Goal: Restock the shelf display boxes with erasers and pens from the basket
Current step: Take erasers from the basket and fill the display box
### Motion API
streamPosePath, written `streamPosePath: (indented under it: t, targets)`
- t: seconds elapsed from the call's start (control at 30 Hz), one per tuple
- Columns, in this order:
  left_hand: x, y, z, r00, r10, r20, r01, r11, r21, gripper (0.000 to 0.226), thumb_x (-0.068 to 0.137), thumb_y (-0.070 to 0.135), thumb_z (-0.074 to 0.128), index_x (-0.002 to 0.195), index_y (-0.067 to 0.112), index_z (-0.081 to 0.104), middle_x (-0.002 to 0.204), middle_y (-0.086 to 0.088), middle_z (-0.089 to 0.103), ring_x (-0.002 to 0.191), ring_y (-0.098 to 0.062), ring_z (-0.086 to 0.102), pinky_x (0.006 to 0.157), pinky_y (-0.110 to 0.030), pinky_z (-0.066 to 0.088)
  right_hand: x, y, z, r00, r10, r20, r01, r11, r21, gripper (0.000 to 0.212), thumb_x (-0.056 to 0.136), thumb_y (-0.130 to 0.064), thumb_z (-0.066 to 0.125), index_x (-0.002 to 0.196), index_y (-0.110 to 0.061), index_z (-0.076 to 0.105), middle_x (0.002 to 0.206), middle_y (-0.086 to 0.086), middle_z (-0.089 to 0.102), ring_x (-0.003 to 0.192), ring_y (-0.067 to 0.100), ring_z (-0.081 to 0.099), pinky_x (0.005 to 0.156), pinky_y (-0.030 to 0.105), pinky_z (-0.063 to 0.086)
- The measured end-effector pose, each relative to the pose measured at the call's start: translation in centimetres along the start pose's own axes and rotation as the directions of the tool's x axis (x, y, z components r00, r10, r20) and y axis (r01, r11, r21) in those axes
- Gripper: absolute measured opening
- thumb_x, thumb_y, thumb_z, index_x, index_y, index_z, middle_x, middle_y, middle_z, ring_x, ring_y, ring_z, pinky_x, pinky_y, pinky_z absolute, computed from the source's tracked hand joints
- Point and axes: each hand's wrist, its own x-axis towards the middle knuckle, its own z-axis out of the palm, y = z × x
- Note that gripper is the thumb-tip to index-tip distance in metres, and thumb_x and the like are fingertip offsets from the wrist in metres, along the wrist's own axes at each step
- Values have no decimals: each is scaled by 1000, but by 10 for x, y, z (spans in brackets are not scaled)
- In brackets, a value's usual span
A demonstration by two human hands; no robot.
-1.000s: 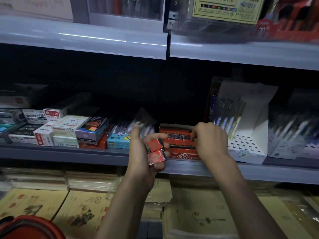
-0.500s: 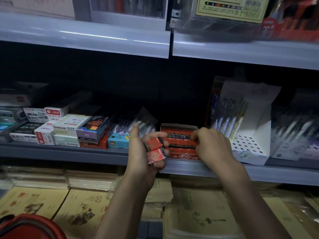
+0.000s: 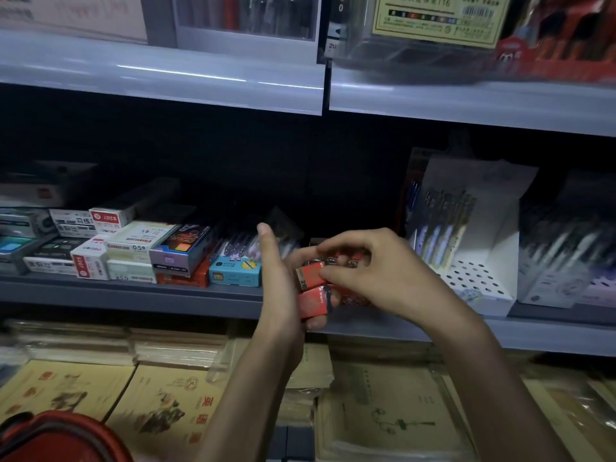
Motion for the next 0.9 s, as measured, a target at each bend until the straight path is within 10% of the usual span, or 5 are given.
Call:
streamPosePath:
  t: [0.4, 0.9]
  targets:
    - [2, -1, -2, 987, 30, -156, 4, 977, 214, 42, 108, 37, 43, 110, 3, 68, 62, -7, 63, 41, -12, 47, 35, -15, 24, 3, 1, -16, 990, 103, -93, -73, 956, 285, 12, 97, -6, 67, 105, -14, 70, 93, 11, 73, 79, 18, 75, 69, 28, 62]
    - [9, -10, -11, 972, 83, -222, 13, 917, 399, 22, 104, 22, 47, 107, 9, 64, 55, -2, 57, 42, -12, 49, 38, -18, 30, 52, 47, 38, 955, 239, -175, -239, 971, 23, 13, 85, -25, 83, 79, -31, 73, 73, -5, 75, 64, 8, 72, 71, 35, 63]
